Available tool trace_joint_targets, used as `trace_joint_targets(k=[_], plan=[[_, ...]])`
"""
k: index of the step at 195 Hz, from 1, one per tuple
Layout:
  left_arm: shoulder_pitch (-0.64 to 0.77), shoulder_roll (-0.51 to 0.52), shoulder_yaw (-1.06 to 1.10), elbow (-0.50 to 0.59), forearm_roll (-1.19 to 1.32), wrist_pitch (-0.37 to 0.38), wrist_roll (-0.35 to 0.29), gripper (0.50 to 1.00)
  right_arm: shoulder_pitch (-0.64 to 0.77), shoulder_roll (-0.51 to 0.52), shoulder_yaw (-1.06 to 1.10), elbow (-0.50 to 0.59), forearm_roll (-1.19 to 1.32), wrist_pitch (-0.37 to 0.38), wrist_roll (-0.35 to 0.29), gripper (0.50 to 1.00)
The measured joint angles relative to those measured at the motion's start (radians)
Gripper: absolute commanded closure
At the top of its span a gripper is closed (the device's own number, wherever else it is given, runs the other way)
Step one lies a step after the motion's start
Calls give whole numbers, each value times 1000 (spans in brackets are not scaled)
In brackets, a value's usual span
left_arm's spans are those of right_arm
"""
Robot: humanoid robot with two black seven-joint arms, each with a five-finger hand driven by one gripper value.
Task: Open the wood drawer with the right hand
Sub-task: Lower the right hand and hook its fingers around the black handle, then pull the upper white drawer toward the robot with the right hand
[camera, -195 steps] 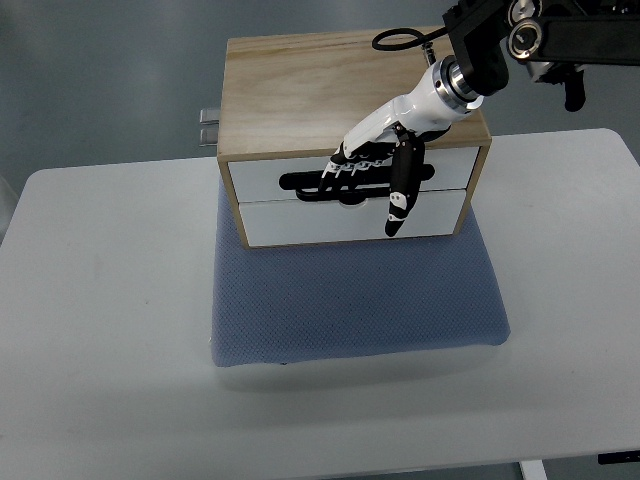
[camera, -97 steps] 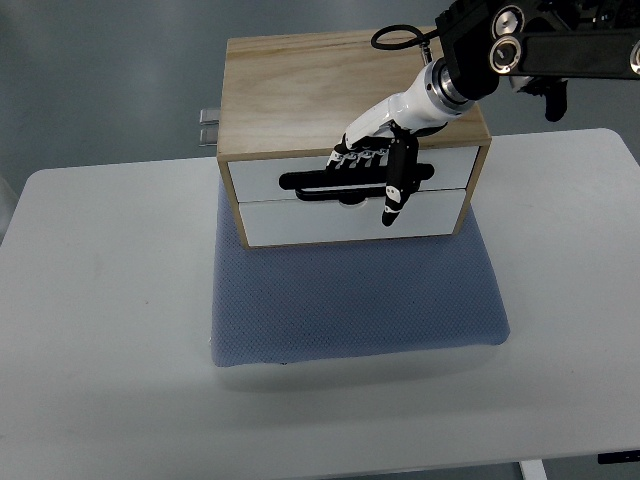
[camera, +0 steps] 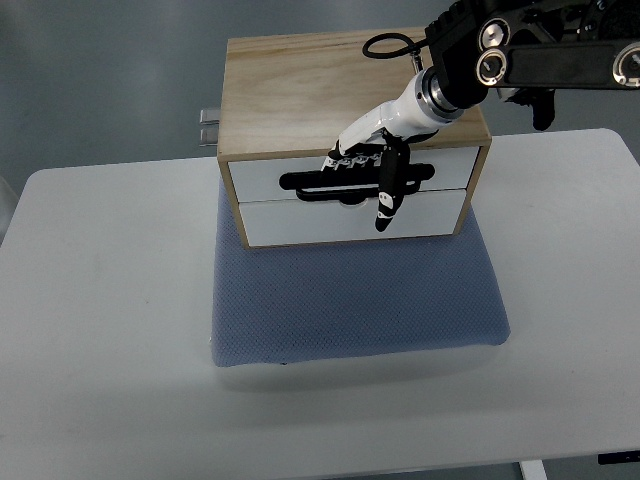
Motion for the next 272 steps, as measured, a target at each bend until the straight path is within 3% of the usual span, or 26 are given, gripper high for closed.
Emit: trace_joint_targets(k=[195,272], plan=[[0,0,0,0,0,0,0,500,-52,8,-1,-1,4,-54,2,558],[0,0,0,0,0,0,0,500,-48,2,-2,7,4,28,4,558]])
